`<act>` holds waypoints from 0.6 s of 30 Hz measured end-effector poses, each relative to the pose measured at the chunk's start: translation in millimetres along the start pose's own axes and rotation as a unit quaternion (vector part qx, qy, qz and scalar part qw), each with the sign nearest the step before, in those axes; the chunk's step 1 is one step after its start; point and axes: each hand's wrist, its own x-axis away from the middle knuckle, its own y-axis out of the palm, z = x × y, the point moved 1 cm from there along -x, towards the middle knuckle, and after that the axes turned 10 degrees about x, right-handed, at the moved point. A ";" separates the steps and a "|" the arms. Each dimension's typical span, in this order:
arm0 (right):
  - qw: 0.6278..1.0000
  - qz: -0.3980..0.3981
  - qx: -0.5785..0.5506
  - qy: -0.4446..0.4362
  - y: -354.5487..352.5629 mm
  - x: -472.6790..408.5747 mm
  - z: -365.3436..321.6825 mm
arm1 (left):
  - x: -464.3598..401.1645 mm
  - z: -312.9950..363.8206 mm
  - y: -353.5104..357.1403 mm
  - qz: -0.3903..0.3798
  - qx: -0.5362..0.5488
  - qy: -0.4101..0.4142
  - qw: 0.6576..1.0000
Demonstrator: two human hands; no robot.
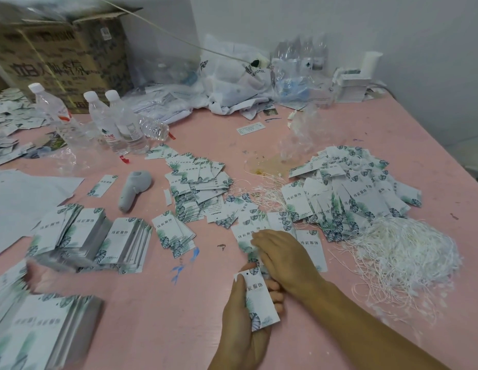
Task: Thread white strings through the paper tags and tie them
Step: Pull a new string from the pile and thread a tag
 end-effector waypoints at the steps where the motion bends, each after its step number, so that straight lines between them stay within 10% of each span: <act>1: 1.000 0.005 -0.004 0.005 -0.6 0.0 0.1 | 0.7 -0.3 0.7 0.003 -0.004 0.000 1.000; 6: 0.997 -0.045 -0.047 0.031 -12.7 5.3 -2.9 | 1.8 0.0 0.4 0.008 -0.025 0.000 1.000; 11: 0.986 0.080 -0.095 0.114 -45.1 27.1 -12.6 | -0.1 -3.6 -2.8 -0.001 -0.003 0.018 1.000; 18: 0.998 0.043 0.040 0.006 -40.7 103.0 -52.5 | 0.4 -9.3 -6.1 -0.021 -0.079 0.049 0.995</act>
